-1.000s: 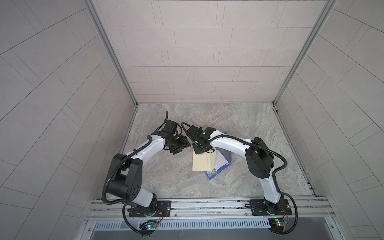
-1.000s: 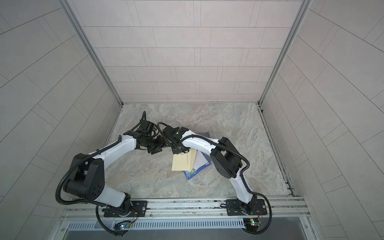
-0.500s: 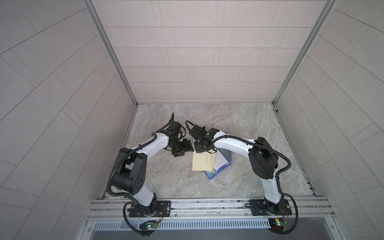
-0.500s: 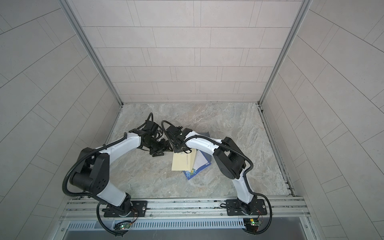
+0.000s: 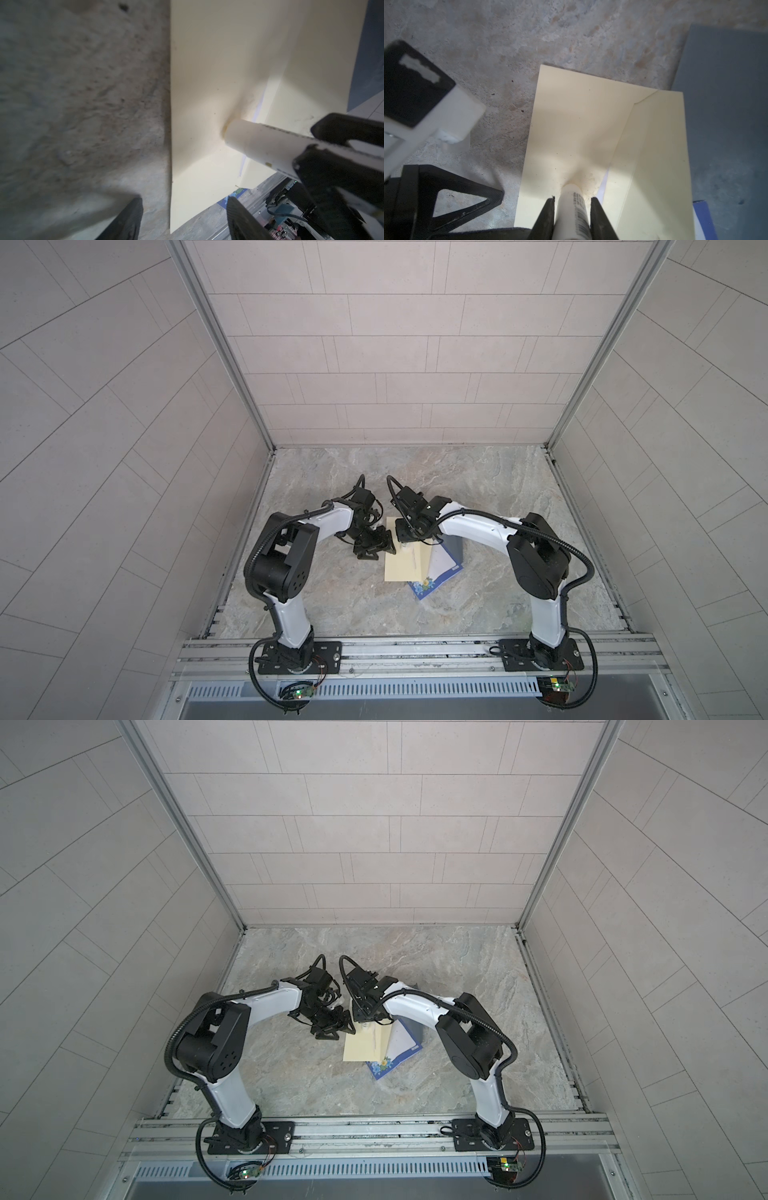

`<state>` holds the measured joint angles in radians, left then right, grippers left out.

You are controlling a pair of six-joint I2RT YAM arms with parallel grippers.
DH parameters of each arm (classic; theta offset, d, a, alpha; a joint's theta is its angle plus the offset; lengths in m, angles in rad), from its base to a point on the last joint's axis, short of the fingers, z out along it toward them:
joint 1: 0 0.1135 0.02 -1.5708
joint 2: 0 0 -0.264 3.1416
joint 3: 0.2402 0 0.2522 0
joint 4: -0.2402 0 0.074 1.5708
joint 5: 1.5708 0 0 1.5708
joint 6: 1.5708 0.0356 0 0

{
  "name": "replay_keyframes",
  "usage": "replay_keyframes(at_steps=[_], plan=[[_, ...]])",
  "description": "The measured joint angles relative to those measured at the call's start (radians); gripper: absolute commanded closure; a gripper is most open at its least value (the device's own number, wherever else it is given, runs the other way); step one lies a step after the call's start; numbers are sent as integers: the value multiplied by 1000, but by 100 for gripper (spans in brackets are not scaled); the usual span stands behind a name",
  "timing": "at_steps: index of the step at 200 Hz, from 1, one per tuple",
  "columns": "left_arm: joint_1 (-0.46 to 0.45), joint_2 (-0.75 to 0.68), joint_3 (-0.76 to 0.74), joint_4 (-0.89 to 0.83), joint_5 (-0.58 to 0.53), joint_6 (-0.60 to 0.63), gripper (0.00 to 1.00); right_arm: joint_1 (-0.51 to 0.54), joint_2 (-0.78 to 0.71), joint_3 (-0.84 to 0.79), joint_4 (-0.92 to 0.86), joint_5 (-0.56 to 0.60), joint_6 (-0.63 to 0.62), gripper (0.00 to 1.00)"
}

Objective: Place the letter into the envelope and seal it

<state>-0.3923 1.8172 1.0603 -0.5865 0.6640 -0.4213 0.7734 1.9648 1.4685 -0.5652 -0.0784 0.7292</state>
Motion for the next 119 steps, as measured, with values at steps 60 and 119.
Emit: replay_keyframes(at_steps=[60,119], plan=[[-3,59,13,44,108,30,60,-9,-15,-27,24,-12,16,100],[-3,72,11,61,50,25,96,-3,-16,-27,20,0,14,100]])
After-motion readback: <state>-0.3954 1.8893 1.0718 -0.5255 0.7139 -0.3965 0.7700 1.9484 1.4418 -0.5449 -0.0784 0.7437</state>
